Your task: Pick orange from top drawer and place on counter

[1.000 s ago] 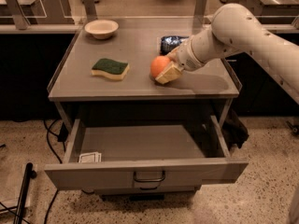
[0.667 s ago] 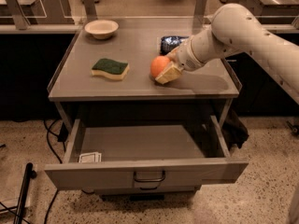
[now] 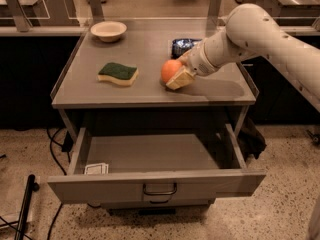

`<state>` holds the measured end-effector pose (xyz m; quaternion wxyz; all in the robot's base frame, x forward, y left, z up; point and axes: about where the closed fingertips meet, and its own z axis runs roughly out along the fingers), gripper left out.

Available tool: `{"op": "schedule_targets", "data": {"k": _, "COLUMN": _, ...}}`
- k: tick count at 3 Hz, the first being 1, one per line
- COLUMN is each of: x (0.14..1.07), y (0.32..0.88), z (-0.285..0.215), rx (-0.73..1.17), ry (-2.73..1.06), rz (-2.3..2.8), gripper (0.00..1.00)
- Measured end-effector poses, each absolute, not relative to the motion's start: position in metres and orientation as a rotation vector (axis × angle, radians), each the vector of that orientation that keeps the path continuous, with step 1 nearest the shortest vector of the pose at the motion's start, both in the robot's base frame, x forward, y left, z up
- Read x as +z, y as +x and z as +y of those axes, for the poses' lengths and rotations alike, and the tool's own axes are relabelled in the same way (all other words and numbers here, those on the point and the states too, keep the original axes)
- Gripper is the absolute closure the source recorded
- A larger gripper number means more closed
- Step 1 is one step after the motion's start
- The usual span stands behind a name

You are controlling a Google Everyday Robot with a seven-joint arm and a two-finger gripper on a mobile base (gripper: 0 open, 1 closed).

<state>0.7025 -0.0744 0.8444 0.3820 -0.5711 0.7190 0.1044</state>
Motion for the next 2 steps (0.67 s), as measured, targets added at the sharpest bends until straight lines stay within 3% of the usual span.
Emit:
{"op": "schedule_targets", "data": {"k": 1, "x": 0.8443, "y": 0.7025, "z": -0.0743, "rx": 0.267, "ry": -1.457, "rz": 1.834, "gripper": 0.00}}
{"op": "schedule_targets", "data": {"k": 2, "x": 0.8443, "y": 0.7025, "z": -0.0743, "rx": 0.267, "ry": -1.457, "rz": 1.834, "gripper": 0.00}}
